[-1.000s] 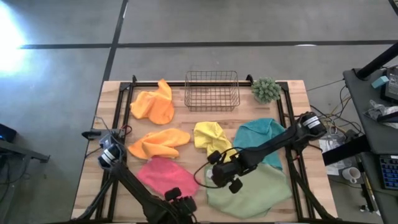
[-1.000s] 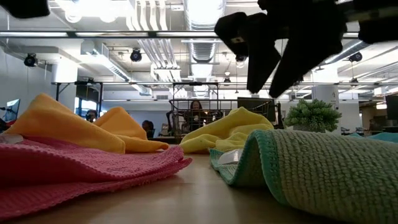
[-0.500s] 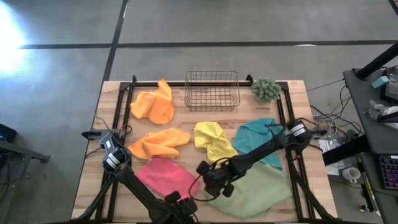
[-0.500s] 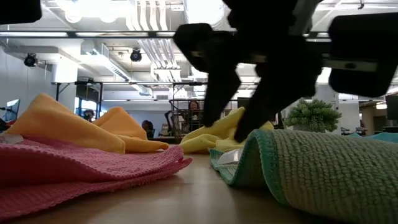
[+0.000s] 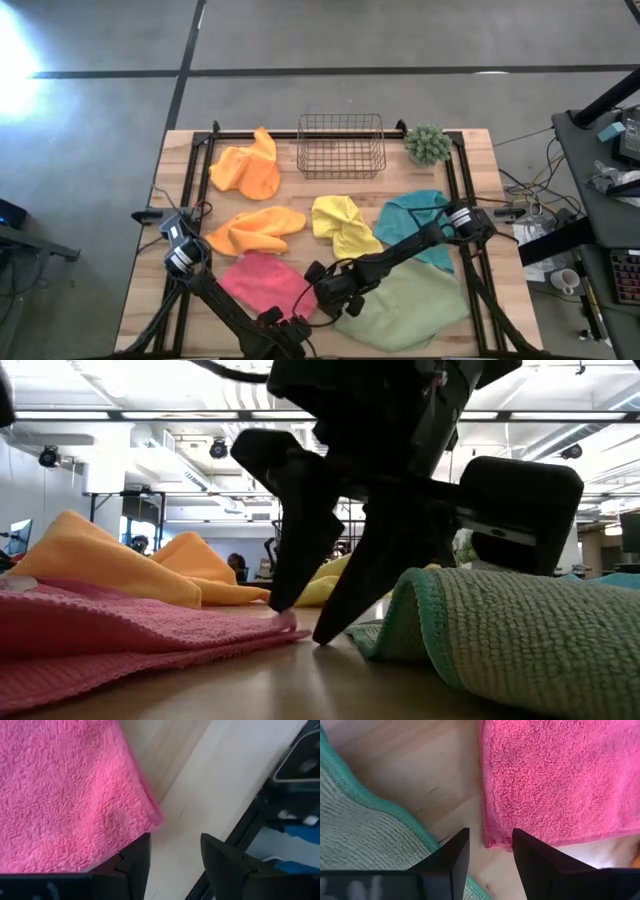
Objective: Fold microfiber towels
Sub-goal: Fold the pink microfiber cloth
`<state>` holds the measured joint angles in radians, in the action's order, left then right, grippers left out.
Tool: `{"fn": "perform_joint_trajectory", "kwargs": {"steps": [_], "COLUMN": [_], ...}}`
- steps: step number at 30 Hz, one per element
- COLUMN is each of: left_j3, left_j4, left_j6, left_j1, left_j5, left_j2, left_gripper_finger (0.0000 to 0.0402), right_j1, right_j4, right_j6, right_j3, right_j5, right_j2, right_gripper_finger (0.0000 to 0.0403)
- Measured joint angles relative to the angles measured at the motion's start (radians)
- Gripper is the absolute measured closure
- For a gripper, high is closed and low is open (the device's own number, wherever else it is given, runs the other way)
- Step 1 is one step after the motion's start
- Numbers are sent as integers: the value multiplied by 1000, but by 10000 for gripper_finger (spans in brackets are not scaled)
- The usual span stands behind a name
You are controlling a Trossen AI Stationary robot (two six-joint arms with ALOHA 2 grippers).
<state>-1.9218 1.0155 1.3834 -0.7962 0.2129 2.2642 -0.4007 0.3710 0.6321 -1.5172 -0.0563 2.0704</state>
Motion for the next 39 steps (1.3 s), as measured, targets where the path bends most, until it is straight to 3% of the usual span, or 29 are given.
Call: {"fn": "perform_joint_trajectory", "kwargs": {"steps": [17,22,29,39], "left_j3": [14,15,15,18], "left_j4": [52,49,39,-59], "left_j6": [24,24,23,-1], "left_j1": [-36,-30,-21,-15], "left_j5": [-36,-25,34,57], "left_j2": [0,0,0,0], "left_gripper_finger": [244,244,244,244], "right_j1": [16,21,26,27], "right_j4": [-73,-97,-100,-98], "right_j6": [38,14,-60,-112], "right_j3": [-6,-4,-15,-15], "right_j5": [-18,-15,-12,-17], "right_j2": [51,53,60,60], "right_gripper_finger": [279,309,386,394]}}
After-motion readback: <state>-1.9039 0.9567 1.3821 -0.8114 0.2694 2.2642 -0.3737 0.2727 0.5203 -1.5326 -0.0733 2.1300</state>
